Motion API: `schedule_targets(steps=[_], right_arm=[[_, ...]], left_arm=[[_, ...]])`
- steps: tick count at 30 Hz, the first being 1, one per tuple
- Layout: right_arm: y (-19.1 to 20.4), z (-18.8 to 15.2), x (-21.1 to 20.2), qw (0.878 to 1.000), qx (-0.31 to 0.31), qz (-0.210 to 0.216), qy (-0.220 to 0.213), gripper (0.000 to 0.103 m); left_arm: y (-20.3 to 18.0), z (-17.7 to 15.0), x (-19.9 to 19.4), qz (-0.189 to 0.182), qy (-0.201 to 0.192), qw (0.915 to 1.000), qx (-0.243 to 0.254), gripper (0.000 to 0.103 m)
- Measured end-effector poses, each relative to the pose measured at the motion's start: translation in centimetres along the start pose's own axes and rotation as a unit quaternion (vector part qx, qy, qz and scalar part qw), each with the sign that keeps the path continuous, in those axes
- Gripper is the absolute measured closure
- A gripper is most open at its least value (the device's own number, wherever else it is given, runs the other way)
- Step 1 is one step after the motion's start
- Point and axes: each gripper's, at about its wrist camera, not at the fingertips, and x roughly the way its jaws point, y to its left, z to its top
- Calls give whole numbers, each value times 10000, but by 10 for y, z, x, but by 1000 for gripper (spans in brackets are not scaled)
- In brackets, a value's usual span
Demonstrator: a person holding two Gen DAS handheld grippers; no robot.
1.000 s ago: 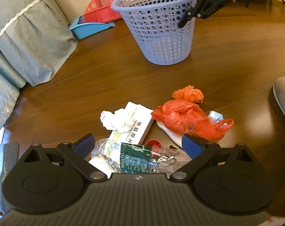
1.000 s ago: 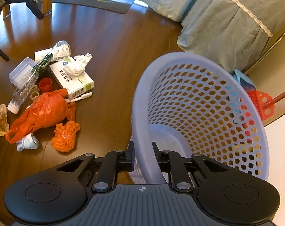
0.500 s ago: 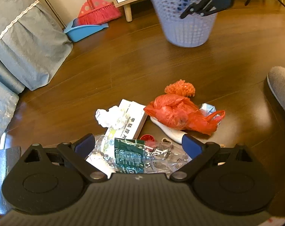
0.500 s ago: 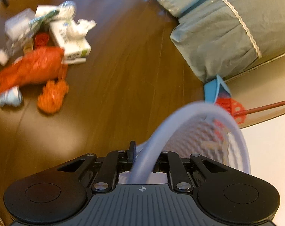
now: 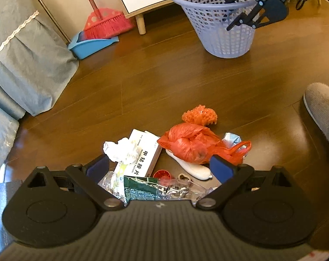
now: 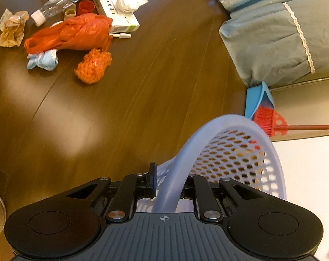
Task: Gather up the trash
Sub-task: 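Lift and carry the wastebasket beside the trash pile with the right tool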
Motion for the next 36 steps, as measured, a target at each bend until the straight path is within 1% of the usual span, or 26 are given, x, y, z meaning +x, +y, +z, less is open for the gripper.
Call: schedule_targets(steps=[3,7,10,13,15,18,20,22,28,29,32,33,36], right_arm=[[14,1,5,9994,-126,-299,-156,91],[26,17,16,9970,-294,-641,-309,91],[34,32,23,9952,-200,-891,-352,91],[45,45,30,9918,-87,-1179,-483,91],[50,54,36,9907,69,-1243,-555,92],[58,63,42,9870,280,-1370,-788,92],[64,67,42,9855,374,-1356,-954,92],[71,69,43,9825,376,-1467,-1087,92],[83,67,45,9721,865,-1619,-1463,92],[87,68,47,9702,938,-1669,-1485,93],[99,70,53,9637,1244,-1772,-1560,101],[103,69,54,9602,1333,-1861,-1599,101],[112,67,58,9574,1515,-1829,-1645,101]], left_arm=[[0,3,-1,45,43,10000,-63,6],[-1,0,-5,72,74,9999,-94,6],[1,-5,-3,58,136,9998,-125,6],[5,-7,0,7,115,9996,-273,6],[7,-6,1,-46,61,9993,-355,6],[7,-5,2,-97,-10,9993,-374,6],[6,-6,1,-121,-34,9992,-387,6],[6,-8,1,-118,-42,9992,-386,6],[10,-17,6,-88,32,9985,-535,6],[11,-17,6,-90,31,9985,-544,6],[11,-19,6,-63,34,9985,-541,6],[11,-19,7,-72,29,9986,-530,6],[9,-20,9,-81,49,9987,-498,6]])
